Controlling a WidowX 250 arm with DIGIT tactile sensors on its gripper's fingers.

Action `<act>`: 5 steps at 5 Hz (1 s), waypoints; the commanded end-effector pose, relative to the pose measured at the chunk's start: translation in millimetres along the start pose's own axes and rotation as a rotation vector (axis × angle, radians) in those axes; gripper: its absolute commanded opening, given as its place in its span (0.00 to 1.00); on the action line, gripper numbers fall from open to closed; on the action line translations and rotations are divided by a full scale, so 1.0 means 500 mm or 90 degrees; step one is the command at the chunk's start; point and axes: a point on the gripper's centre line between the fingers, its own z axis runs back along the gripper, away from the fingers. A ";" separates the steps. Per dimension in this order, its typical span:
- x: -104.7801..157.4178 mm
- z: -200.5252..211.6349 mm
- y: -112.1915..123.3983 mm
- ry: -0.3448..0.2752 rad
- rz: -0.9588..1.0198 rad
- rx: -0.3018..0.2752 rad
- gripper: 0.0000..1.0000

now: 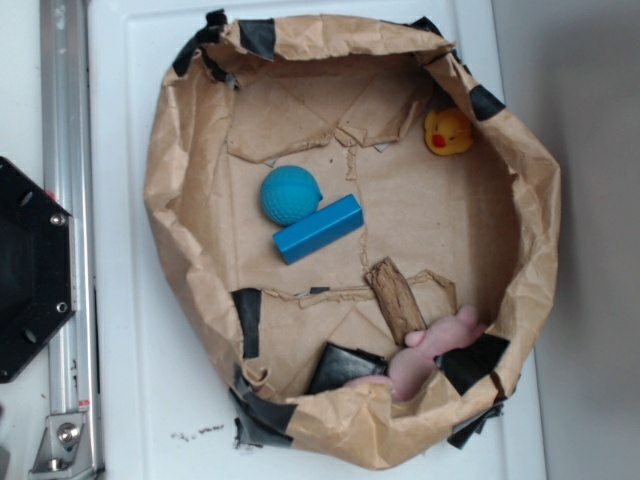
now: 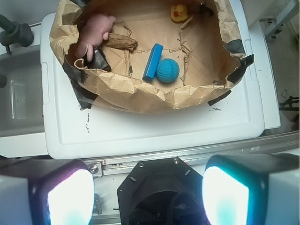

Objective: Grab the blue block.

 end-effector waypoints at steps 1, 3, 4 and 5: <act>0.000 0.000 0.000 0.000 0.000 0.000 1.00; 0.086 -0.145 0.015 0.035 -0.016 0.005 1.00; 0.118 -0.189 0.020 0.058 0.002 0.017 1.00; 0.163 -0.216 0.021 0.065 0.001 0.021 1.00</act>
